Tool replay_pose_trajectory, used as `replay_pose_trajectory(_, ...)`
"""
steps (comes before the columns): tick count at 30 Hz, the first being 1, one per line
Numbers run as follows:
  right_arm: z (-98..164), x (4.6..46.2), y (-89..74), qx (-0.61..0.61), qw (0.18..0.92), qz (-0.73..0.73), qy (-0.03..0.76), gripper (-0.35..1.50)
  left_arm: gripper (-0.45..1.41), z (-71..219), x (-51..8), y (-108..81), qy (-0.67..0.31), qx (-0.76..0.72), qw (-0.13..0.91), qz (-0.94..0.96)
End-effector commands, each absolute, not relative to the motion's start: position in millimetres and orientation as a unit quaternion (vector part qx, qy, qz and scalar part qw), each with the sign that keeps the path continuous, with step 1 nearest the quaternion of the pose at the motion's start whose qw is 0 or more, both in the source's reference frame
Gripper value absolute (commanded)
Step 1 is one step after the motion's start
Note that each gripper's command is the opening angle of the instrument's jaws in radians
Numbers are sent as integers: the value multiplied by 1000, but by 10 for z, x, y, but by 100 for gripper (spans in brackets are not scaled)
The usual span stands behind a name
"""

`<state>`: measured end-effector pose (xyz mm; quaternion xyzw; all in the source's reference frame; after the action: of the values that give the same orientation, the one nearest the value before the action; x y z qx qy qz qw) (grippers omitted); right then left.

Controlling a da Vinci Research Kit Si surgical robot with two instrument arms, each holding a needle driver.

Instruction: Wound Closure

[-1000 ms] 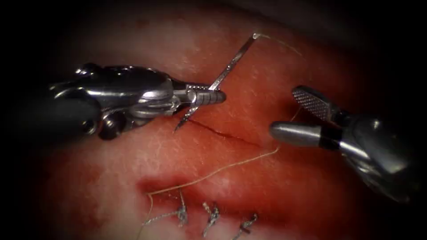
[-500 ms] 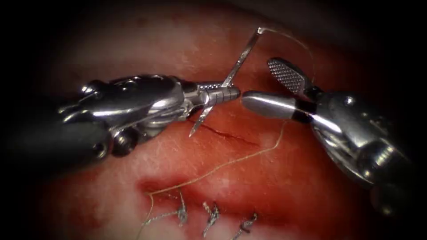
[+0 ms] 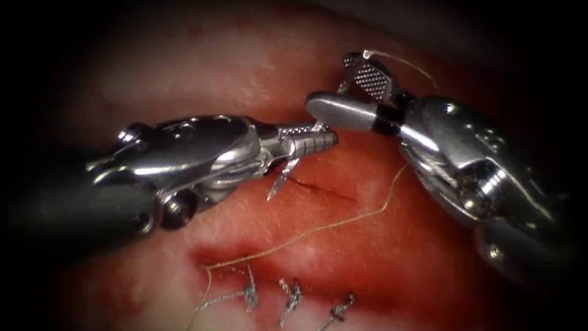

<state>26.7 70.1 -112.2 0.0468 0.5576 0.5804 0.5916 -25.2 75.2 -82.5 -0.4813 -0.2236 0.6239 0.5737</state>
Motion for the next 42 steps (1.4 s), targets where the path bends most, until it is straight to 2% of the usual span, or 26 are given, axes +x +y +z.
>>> replay_pose_trajectory(1,-1122,274,708,46,591,578,560,36,-35,-822,-256,756,-224,-482,573,624)
replay_pose_trajectory(5,-1122,274,707,46,591,578,561,25,-35,-822,-256,755,-223,-483,573,623)
replay_pose_trajectory(6,-1122,274,707,46,591,578,561,9,-35,-823,-257,755,-223,-483,573,623)
replay_pose_trajectory(7,-1122,274,707,46,591,578,561,9,-35,-823,-257,755,-223,-483,573,623)
replay_pose_trajectory(8,-1122,274,707,46,591,578,561,-35,-35,-824,-257,754,-224,-483,572,623)
replay_pose_trajectory(15,-1120,272,705,74,590,565,571,-35,-35,-826,-261,756,-229,-484,571,623)
replay_pose_trajectory(16,-1120,272,704,75,591,564,572,-35,-21,-827,-262,757,-230,-484,570,622)
replay_pose_trajectory(17,-1120,272,704,75,591,564,572,-35,-21,-827,-262,757,-230,-484,570,622)
replay_pose_trajectory(19,-1118,270,703,82,595,560,571,-35,32,-829,-264,762,-238,-488,559,627)
replay_pose_trajectory(21,-1117,268,702,89,598,555,572,-35,48,-829,-265,764,-238,-490,554,630)
replay_pose_trajectory(22,-1116,266,702,95,600,552,571,-35,64,-829,-267,765,-235,-494,542,638)
replay_pose_trajectory(24,-1113,264,701,99,605,549,568,-35,75,-829,-269,767,-243,-503,518,648)
replay_pose_trajectory(30,-1102,256,697,110,619,516,581,-35,77,-831,-262,766,-251,-527,453,674)
replay_pose_trajectory(35,-1089,236,689,57,659,456,596,-35,78,-840,-230,764,-260,-518,379,721)
replay_pose_trajectory(42,-1071,220,695,15,671,365,645,-35,74,-800,-200,753,-183,-445,279,831)
